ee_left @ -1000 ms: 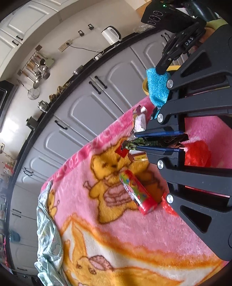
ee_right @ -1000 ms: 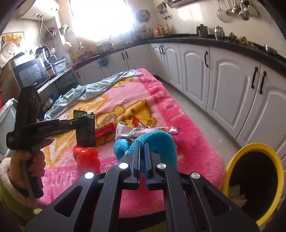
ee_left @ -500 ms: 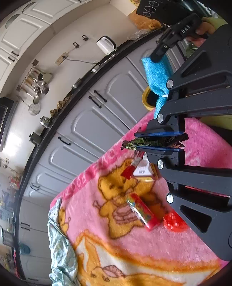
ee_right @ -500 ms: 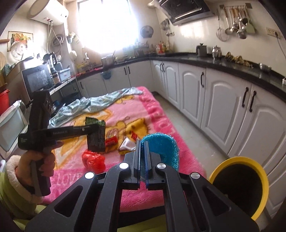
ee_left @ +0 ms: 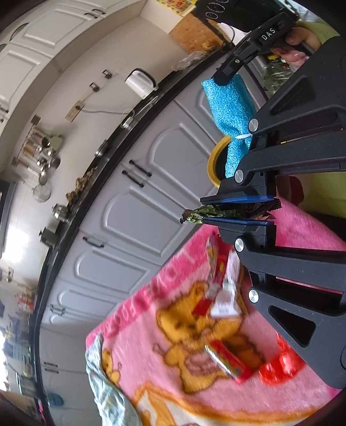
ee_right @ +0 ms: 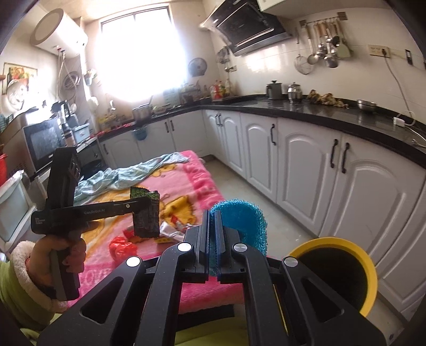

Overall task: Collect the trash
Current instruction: 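Carry the wrapper and blue cloth to the yellow bin and open both tools, then move both tools back toward the remaining trash on the table, then grasp the red plastic bag with the left tool while the right tool grasps the candy bar, then carry the red bag and candy bar over the yellow bin and open both tools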

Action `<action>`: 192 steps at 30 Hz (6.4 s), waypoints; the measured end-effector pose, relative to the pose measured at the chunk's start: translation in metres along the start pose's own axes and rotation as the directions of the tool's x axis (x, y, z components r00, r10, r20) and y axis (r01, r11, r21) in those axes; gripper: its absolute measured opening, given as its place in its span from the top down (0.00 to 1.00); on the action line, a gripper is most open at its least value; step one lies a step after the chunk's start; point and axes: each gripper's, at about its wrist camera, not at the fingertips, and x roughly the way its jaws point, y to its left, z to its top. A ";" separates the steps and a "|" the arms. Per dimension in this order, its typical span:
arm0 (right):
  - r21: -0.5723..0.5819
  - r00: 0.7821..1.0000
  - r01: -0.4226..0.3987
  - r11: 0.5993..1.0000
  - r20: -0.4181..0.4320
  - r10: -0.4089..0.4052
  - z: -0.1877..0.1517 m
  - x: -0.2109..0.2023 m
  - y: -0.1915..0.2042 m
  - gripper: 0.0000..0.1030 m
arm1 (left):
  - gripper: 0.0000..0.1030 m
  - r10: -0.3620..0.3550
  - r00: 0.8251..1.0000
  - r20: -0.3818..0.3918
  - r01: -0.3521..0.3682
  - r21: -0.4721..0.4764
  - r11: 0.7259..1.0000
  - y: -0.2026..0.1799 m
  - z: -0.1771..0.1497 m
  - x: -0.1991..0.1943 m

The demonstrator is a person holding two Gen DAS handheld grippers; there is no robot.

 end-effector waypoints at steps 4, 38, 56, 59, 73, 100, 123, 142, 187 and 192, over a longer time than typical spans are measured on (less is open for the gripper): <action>0.028 0.999 0.044 0.999 0.018 -0.044 -0.004 -0.012 -0.017 0.97 | 0.95 -0.025 0.999 -0.024 0.026 0.048 0.999 -0.025 0.002 0.019; 0.278 0.935 0.347 0.896 -0.032 -0.353 -0.052 -0.043 -0.145 0.63 | 0.53 -0.156 0.961 -0.229 0.197 0.169 0.966 -0.154 -0.023 0.174; 0.213 0.948 0.312 0.926 -0.010 -0.317 -0.044 -0.030 -0.116 0.43 | 0.11 -0.019 0.995 -0.098 0.034 0.151 0.988 -0.104 -0.010 0.116; 0.187 0.954 0.296 0.937 -0.002 -0.301 -0.041 -0.026 -0.104 0.41 | 0.11 -0.005 0.997 -0.073 0.015 0.137 0.990 -0.093 -0.007 0.102; 0.072 0.977 0.211 0.975 0.001 -0.211 -0.034 0.002 -0.050 0.32 | 0.11 0.078 0.997 0.020 -0.080 0.087 0.993 -0.043 -0.003 0.046; -0.182 0.974 -0.016 0.983 -0.226 -0.026 -0.059 0.120 0.046 0.30 | 0.11 0.283 0.958 0.043 -0.275 -0.135 0.952 0.091 -0.022 -0.039; -0.163 0.925 -0.105 0.981 -0.379 0.036 -0.085 0.206 0.036 0.37 | 0.11 0.233 0.961 -0.146 -0.271 -0.355 0.895 0.162 -0.083 -0.029; -0.192 0.871 -0.265 0.945 -0.467 0.150 -0.095 0.197 0.057 0.96 | 0.74 0.185 0.968 -0.168 -0.226 -0.277 0.934 0.147 -0.090 -0.019; 0.093 0.978 0.195 0.976 -0.096 -0.186 -0.052 -0.015 -0.111 0.96 | 0.75 -0.074 0.993 -0.092 0.085 0.133 0.987 -0.102 -0.012 0.082; 0.129 0.970 0.241 0.962 -0.074 -0.233 -0.056 -0.031 -0.129 0.96 | 0.75 -0.093 0.990 -0.106 0.109 0.155 0.982 -0.122 -0.012 0.096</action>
